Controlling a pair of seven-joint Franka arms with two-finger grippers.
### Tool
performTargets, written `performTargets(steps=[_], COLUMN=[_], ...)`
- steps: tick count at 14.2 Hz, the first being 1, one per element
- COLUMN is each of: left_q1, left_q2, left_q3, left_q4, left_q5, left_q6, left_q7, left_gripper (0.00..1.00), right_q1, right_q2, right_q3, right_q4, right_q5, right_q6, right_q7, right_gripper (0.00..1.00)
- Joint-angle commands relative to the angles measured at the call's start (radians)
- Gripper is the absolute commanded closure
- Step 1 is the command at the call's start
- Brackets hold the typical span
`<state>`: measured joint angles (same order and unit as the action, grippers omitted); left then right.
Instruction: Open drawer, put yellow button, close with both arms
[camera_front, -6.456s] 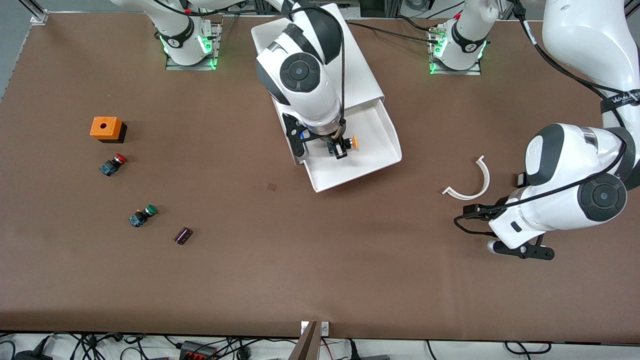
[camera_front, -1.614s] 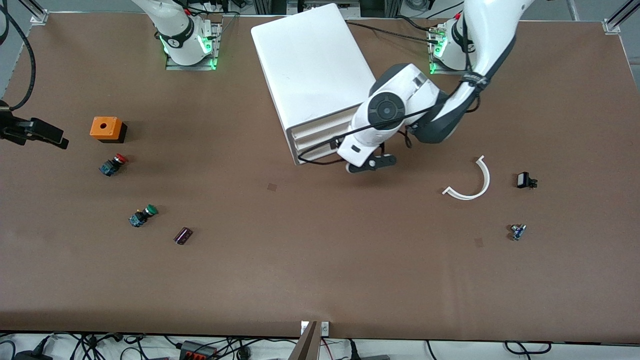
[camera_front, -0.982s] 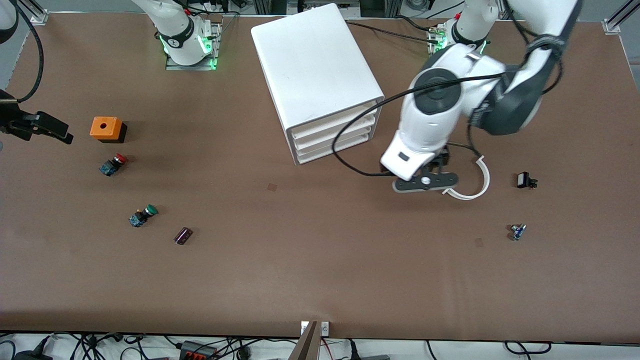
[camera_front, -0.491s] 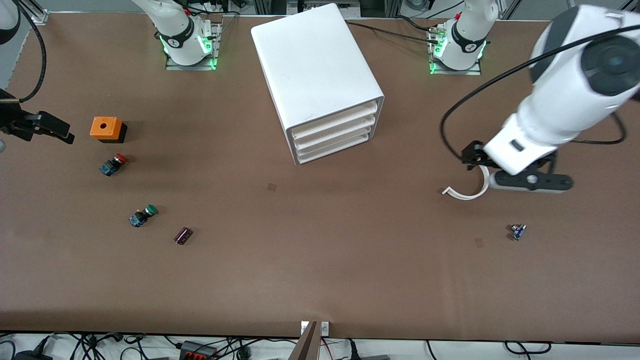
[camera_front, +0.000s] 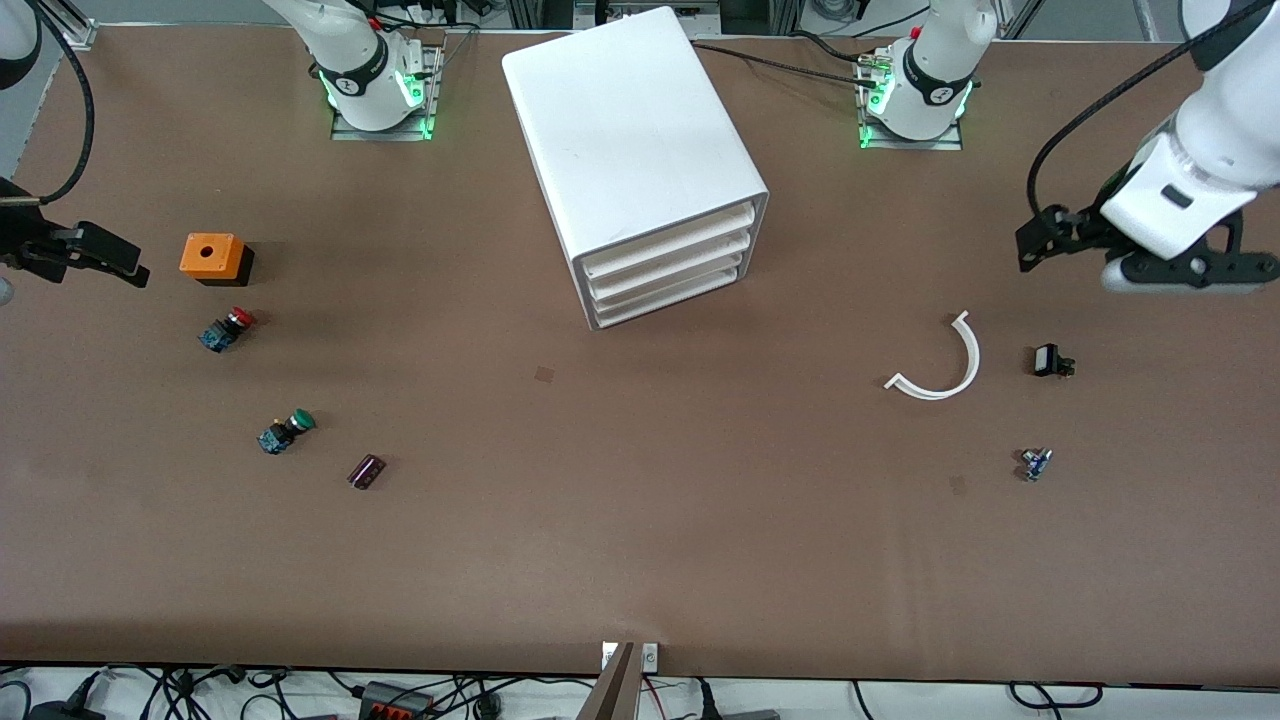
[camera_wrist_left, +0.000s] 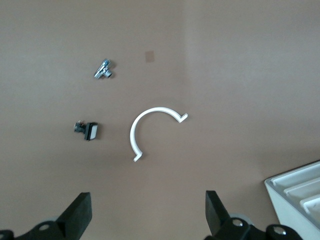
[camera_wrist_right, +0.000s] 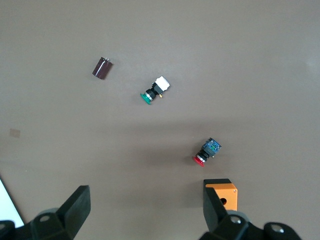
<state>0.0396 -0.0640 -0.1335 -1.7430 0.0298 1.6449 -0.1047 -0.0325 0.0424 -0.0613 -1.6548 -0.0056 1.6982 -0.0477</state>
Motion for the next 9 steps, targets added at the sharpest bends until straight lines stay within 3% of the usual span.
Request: performTargets(steps=[1, 9], left_q1=[-0.021, -0.015], left_q2=[-0.071, 0.009], left_q3=[0.043, 0.04], left_q4=[-0.083, 0.022], left_q5=[-0.021, -0.022], left_q6=[0.033, 0.026], left_q7=[0.127, 0.143], left_gripper=[0.0, 0.0], right_q1=[-0.003, -0.001], right_q2=[-0.016, -0.016], right_q3=[0.005, 0.006], right_q4=[-0.016, -0.016], right_q5=[-0.008, -0.008], right_q6=[0.003, 0.003], right_q7=[-0.004, -0.011], right_gripper=[0.0, 0.0])
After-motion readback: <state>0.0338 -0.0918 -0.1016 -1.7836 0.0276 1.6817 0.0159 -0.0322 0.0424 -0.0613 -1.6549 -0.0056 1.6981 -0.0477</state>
